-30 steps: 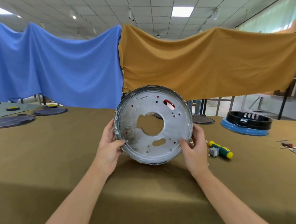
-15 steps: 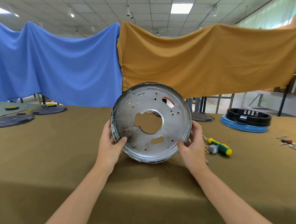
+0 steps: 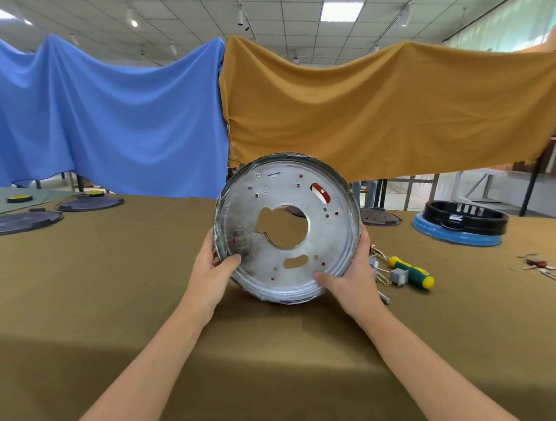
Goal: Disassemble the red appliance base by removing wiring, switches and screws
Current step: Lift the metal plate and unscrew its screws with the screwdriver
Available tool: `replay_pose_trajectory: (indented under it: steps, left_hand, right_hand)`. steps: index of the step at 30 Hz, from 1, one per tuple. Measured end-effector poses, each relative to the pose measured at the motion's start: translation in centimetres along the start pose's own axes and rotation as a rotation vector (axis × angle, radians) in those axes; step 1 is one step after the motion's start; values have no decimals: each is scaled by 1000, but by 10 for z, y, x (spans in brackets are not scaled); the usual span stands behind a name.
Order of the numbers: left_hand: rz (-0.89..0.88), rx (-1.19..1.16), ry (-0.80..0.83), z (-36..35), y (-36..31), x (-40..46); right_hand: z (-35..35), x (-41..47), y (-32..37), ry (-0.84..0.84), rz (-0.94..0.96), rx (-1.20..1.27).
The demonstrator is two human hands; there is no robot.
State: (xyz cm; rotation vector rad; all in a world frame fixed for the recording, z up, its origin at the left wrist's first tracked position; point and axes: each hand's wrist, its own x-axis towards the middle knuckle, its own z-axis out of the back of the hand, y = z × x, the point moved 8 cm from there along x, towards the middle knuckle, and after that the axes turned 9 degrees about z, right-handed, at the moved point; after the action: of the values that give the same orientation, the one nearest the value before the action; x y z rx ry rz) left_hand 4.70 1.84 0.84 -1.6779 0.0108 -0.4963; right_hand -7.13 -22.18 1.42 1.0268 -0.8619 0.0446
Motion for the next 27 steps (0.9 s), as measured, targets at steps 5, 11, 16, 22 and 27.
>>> replay_pose_trajectory:
  steps: [5,11,16,22,27]
  left_hand:
    - [44,-34,-6,0,2,1]
    - [192,-176,-157,13,9,-2]
    - [246,-138,-126,11,12,-2]
    - [296,-82,-71,6,11,-6]
    - [362,-56,-70,5,9,-9]
  right_hand:
    - [-2,-1,-4,18,-66,-59]
    - [-1,0,4,-58,-86,98]
    - [24,40,13,-117,-331,-28]
    - [35,65,13,50,-406,-298]
    - [39,67,-1,47,-552,-301]
